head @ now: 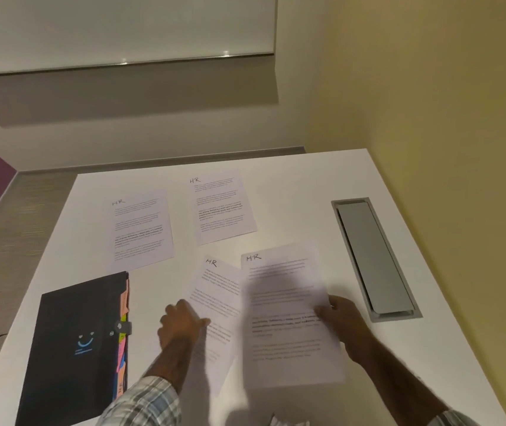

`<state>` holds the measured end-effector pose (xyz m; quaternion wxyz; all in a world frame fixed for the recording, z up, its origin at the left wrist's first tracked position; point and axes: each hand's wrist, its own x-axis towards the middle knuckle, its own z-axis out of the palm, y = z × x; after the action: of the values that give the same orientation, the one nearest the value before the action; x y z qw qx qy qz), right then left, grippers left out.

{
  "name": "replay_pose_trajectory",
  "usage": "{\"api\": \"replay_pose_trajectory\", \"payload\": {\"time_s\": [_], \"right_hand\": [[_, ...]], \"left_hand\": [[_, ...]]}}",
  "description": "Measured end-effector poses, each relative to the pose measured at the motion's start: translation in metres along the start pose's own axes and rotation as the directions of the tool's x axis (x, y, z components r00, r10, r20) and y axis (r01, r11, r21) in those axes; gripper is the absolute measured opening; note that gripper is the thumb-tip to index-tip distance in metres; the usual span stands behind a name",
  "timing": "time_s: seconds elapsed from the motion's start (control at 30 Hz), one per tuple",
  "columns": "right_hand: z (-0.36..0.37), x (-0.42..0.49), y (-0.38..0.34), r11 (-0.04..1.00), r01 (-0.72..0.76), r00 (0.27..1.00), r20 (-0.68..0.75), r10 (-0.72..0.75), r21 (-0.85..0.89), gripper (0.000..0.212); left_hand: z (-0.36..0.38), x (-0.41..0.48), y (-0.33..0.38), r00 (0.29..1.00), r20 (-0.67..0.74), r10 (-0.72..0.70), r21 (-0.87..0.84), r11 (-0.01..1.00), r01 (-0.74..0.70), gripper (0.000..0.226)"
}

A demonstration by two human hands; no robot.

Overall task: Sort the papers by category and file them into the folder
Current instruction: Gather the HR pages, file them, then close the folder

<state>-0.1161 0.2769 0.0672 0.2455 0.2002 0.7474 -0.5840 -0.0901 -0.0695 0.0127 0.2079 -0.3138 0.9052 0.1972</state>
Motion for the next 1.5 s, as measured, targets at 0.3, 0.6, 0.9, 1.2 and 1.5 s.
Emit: {"api": "replay_pose_trajectory", "payload": {"time_s": [0.3,0.6,0.9,1.2,1.5], "right_hand": [[-0.021,0.002,0.001,0.999,-0.021,0.998,-0.065,0.019,-0.031,0.013],[-0.017,-0.002,-0.009,1.0,-0.014,0.998,-0.063,0.014,0.003,0.014],[0.004,-0.001,-0.023,0.998,0.024,0.999,-0.033,-0.022,0.061,0.018],[0.031,0.01,-0.045,0.988,0.072,0.995,-0.076,-0.062,0.135,0.016],[0.079,0.03,-0.08,0.989,0.102,0.992,0.059,-0.108,0.104,0.009]], "left_hand": [[0.004,0.006,-0.023,0.997,-0.03,-0.074,-0.04,0.997,0.073,0.036],[0.003,0.014,-0.024,0.996,0.076,-0.046,-0.216,0.974,0.061,0.005],[-0.015,-0.016,0.015,0.972,0.11,0.209,-0.706,0.705,-0.072,0.028],[-0.036,-0.055,0.046,0.942,0.157,0.298,-0.925,0.378,0.035,0.024],[-0.072,-0.031,0.012,0.968,0.11,0.225,-0.887,0.461,-0.007,0.022]]}}
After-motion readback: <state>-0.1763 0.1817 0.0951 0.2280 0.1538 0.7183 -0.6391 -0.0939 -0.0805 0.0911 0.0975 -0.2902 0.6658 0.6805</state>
